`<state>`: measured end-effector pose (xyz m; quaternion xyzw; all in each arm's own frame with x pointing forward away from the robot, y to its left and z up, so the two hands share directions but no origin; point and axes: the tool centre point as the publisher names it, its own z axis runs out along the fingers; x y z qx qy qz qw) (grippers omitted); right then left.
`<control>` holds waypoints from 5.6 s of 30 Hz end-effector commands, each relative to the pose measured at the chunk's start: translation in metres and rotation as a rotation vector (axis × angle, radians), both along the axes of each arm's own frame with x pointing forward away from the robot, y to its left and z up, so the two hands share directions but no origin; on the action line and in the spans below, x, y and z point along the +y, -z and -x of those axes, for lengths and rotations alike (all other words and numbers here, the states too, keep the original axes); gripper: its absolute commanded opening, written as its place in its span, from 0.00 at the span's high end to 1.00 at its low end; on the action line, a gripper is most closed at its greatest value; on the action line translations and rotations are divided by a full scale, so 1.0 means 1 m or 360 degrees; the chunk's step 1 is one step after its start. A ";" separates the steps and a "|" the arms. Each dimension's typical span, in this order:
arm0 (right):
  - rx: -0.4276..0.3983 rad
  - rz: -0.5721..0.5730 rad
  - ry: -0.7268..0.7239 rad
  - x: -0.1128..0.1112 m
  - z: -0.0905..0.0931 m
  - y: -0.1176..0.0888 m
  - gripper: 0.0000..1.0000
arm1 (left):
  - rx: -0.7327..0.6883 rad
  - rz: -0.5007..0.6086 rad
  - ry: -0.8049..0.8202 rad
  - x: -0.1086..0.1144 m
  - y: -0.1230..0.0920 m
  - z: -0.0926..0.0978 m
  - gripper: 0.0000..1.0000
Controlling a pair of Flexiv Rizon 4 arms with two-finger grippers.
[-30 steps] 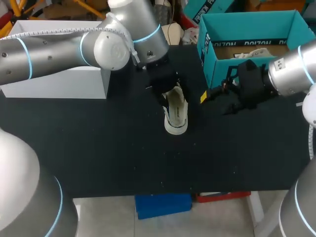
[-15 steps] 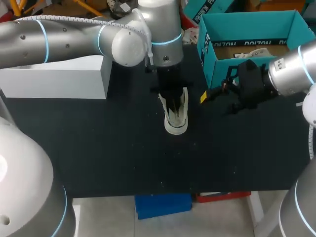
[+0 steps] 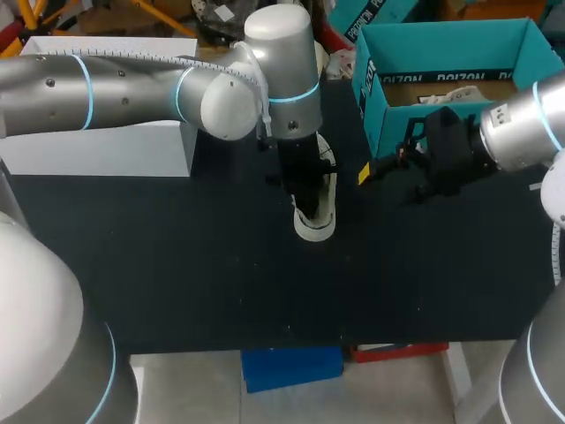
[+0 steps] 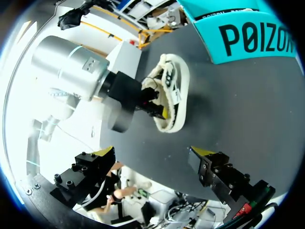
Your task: Take the shoe out of the shoebox, open the shoe tongue, remove and reinsert the insole, then place the shoe into the shoebox
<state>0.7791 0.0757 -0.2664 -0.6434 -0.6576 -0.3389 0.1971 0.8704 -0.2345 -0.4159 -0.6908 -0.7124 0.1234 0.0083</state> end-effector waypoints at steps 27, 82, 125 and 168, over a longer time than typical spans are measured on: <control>0.0001 0.0004 0.0001 0.000 0.000 0.000 0.00 | -0.0440 0.0709 -0.0487 0.022 -0.130 -0.074 1.00; 0.0001 0.0004 0.0001 0.000 0.000 0.000 0.00 | 0.0513 0.0502 -0.1562 0.093 -0.135 -0.005 0.00; 0.0001 0.0004 0.0001 0.000 0.000 0.000 0.00 | 0.0593 0.0538 -0.1579 0.093 -0.136 -0.011 0.00; 0.0165 0.0860 0.0008 0.049 -0.074 -0.015 0.00 | 0.0594 0.0555 -0.1797 0.166 -0.127 -0.021 0.00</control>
